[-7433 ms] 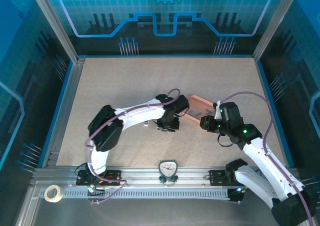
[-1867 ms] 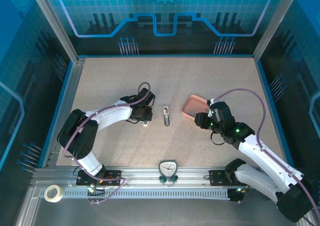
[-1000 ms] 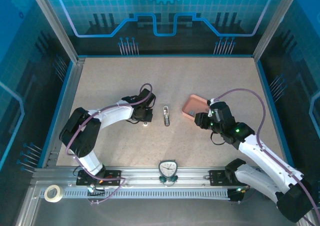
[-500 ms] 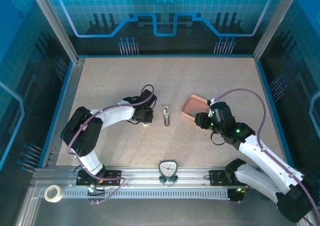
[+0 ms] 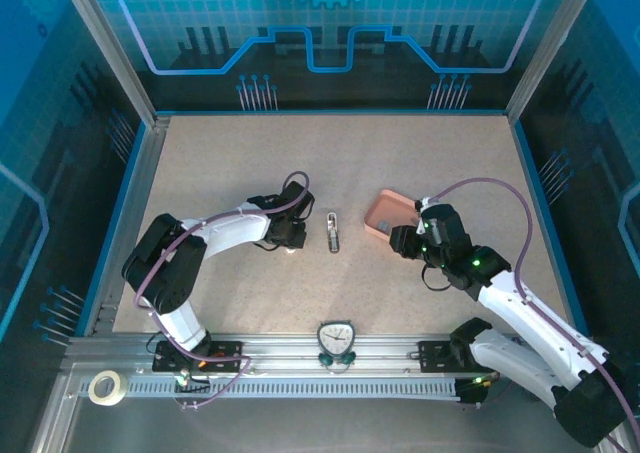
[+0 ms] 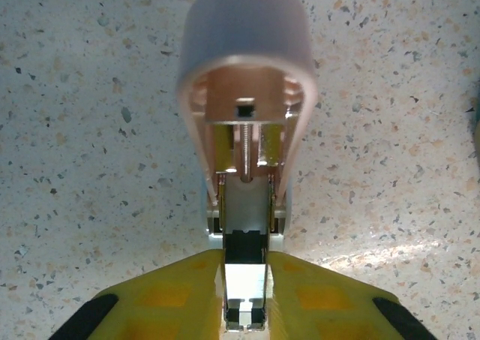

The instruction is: Load the staples into the stapler

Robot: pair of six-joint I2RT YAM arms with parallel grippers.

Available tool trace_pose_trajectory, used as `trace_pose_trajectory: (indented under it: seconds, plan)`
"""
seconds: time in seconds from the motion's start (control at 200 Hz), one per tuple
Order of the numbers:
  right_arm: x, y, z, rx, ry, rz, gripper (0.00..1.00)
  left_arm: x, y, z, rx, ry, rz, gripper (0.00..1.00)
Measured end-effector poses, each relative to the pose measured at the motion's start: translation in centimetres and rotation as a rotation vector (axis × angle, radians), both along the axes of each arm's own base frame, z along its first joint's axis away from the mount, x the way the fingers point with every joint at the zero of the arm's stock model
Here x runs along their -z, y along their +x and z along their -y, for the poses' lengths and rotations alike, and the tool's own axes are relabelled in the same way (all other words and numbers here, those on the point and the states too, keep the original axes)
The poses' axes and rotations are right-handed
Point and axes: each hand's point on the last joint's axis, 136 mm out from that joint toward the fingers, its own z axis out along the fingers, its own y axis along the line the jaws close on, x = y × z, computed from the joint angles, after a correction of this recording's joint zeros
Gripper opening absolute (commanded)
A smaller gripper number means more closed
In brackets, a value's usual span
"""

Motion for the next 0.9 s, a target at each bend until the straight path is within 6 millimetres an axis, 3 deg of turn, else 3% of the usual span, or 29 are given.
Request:
trace_pose_trajectory:
  seconds: [0.245,0.455,0.695,0.9]
  plan:
    - [-0.1,0.0,0.0,0.002,0.000,0.003,0.34,-0.3,-0.3,-0.2,-0.003,0.003,-0.007,0.36]
    - [0.0,0.0,0.0,0.000,-0.004,0.003,0.34,-4.0,0.0,0.0,0.003,-0.040,0.054,0.49]
    - [0.4,0.4,-0.7,-0.034,-0.013,-0.022,0.35,-9.5,3.5,1.2,0.054,-0.115,0.172,0.60]
    - [0.2,0.5,-1.9,-0.087,-0.022,-0.027,0.36,-10.6,6.7,1.8,0.153,-0.183,0.167,0.63]
